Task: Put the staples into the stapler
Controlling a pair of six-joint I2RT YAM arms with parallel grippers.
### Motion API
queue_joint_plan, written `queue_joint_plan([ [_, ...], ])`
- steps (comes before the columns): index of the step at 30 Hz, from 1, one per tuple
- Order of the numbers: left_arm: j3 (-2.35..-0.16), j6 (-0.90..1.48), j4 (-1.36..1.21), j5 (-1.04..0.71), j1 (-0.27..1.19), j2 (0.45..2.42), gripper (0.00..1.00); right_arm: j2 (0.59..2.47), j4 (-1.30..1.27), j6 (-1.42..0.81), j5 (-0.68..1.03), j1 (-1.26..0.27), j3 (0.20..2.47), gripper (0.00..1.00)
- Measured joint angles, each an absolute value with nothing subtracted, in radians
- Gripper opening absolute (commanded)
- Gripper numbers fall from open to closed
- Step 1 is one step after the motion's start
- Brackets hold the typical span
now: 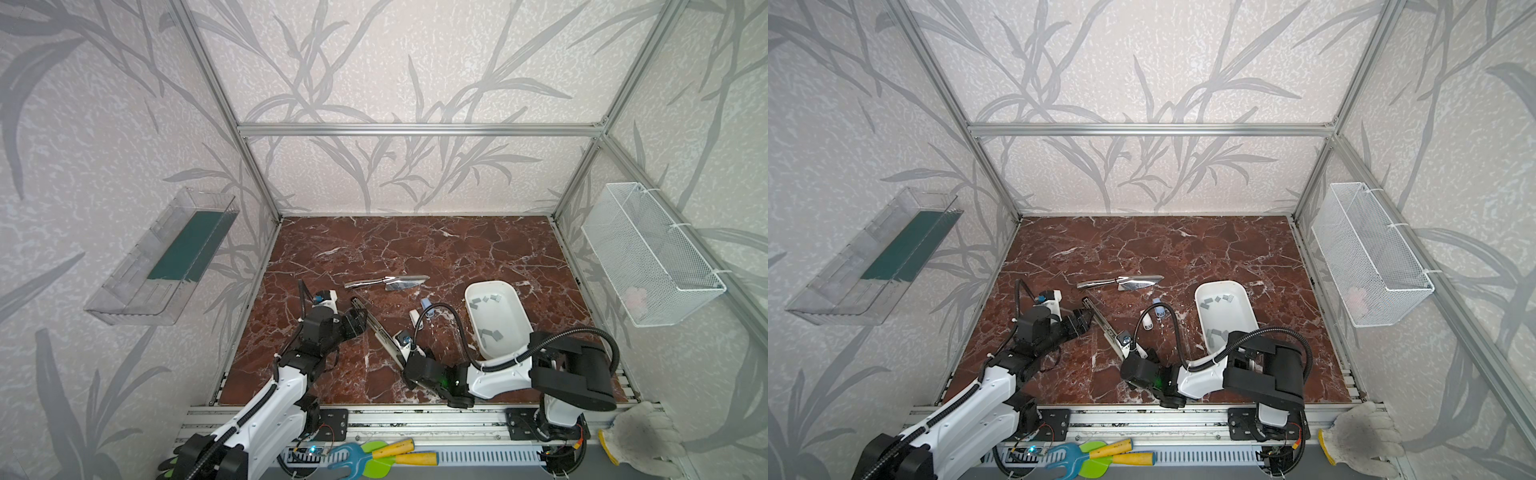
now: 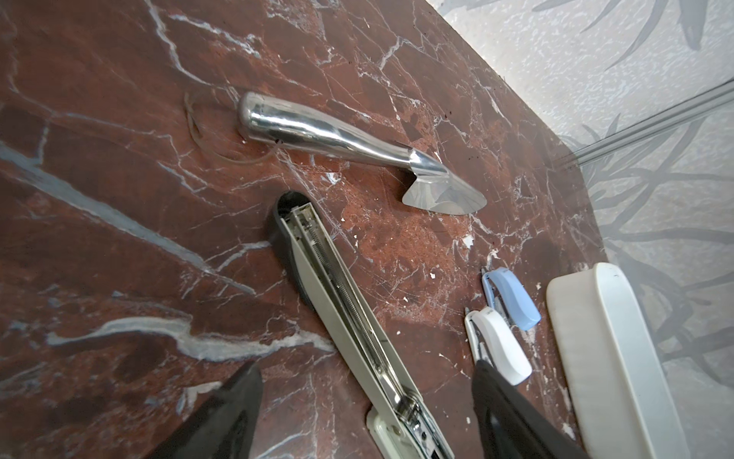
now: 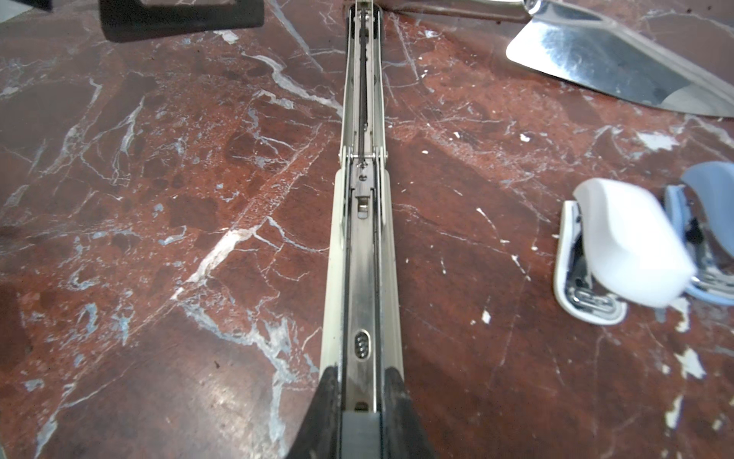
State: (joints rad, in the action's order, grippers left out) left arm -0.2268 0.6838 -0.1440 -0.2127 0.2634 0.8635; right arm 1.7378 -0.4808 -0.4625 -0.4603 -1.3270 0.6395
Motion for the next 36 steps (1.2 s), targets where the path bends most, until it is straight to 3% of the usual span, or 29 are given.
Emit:
queue_joint_plan([
  [13,-0.219,0.774,-0.243,-0.225,0.274,1.012,0.99,1.732,-0.518,-0.509,-0.48,-1.324,0.613,0.09],
  [27,-0.288,0.868,-0.495,-0.217,0.402,1.324,0.99,1.732,-0.53,-0.505,-0.47,-1.321,0.608,0.08],
  [36,-0.344,0.878,-0.588,-0.204,0.411,1.449,0.97,1.723,-0.555,-0.509,-0.461,-1.314,0.589,0.08],
])
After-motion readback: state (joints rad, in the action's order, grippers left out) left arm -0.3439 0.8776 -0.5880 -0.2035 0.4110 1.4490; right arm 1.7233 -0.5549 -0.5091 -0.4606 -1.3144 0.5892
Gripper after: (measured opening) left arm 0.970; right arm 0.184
